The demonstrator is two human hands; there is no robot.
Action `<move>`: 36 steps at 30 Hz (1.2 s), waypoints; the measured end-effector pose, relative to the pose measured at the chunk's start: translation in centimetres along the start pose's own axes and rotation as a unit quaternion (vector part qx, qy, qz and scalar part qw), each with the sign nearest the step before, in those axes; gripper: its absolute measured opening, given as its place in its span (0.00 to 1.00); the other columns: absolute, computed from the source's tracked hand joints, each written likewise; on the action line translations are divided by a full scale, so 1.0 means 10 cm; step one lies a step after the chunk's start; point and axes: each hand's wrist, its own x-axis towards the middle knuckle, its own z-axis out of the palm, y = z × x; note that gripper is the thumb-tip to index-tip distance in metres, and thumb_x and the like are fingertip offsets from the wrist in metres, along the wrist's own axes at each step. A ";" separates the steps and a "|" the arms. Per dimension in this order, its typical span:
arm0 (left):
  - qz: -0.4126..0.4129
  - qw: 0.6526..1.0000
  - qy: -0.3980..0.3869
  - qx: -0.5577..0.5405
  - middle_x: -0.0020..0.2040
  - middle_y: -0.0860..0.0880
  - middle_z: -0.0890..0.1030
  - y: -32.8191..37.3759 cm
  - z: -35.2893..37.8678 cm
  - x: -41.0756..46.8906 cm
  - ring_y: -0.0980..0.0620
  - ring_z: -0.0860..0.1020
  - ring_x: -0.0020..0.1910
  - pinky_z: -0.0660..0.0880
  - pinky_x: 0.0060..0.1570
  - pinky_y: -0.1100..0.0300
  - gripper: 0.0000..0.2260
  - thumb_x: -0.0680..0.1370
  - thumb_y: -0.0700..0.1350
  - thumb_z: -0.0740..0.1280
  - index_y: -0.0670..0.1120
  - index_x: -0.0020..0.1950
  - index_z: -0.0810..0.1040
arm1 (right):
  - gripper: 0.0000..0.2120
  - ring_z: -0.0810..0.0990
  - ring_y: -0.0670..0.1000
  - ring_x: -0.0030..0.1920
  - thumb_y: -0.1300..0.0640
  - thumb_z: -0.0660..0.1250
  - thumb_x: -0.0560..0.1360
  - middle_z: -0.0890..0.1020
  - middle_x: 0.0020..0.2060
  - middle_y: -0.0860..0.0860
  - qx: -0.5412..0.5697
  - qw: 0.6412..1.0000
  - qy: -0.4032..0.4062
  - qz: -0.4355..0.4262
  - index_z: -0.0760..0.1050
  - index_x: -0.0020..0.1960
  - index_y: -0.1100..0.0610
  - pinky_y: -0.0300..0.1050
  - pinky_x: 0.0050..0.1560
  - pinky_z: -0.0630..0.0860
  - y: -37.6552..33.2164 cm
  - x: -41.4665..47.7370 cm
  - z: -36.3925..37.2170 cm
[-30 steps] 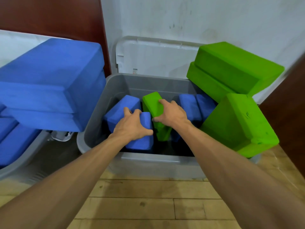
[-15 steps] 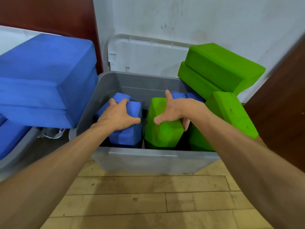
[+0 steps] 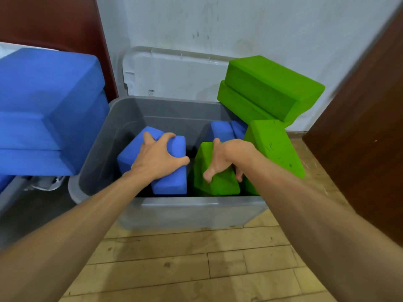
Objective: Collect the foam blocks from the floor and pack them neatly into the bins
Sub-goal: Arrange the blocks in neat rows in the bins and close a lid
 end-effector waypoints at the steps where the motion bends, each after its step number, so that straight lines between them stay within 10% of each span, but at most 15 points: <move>1: 0.001 1.000 -0.012 0.011 0.63 0.46 0.59 0.01 0.02 0.00 0.42 0.68 0.64 0.69 0.59 0.49 0.35 0.68 0.60 0.71 0.59 0.72 0.62 | 0.55 0.82 0.58 0.55 0.41 0.73 0.68 0.70 0.68 0.59 0.010 1.000 -0.010 0.002 0.41 0.78 0.58 0.49 0.49 0.78 0.02 -0.01 0.00; 16: -0.055 0.992 -0.094 0.069 0.73 0.40 0.56 -0.17 0.30 0.03 0.37 0.69 0.67 0.68 0.65 0.44 0.43 0.68 0.68 0.68 0.59 0.77 0.51 | 0.43 0.63 0.62 0.71 0.29 0.59 0.73 0.63 0.72 0.61 0.007 0.992 0.118 -0.035 0.60 0.74 0.59 0.55 0.67 0.65 0.02 0.15 0.25; 26: -0.096 0.987 -0.091 0.088 0.70 0.42 0.62 0.03 0.30 0.20 0.39 0.73 0.62 0.71 0.62 0.49 0.38 0.69 0.62 0.72 0.58 0.74 0.57 | 0.34 0.71 0.58 0.66 0.40 0.72 0.70 0.72 0.66 0.58 -0.002 0.974 0.196 -0.115 0.69 0.68 0.57 0.51 0.62 0.69 0.05 0.27 0.17; 30: -0.108 0.977 -0.137 0.120 0.67 0.43 0.61 0.31 0.21 0.20 0.41 0.76 0.52 0.78 0.46 0.52 0.37 0.69 0.61 0.72 0.56 0.73 0.59 | 0.27 0.69 0.58 0.67 0.48 0.68 0.76 0.69 0.67 0.58 0.057 0.971 0.183 -0.140 0.68 0.70 0.58 0.50 0.63 0.68 0.10 0.32 0.24; 36: -0.096 0.978 -0.155 0.101 0.63 0.44 0.64 0.40 0.13 0.23 0.45 0.71 0.54 0.71 0.57 0.52 0.31 0.68 0.54 0.77 0.51 0.65 0.66 | 0.22 0.68 0.59 0.68 0.55 0.62 0.78 0.67 0.68 0.58 0.100 0.970 0.159 -0.156 0.67 0.70 0.60 0.50 0.65 0.68 0.22 0.33 0.20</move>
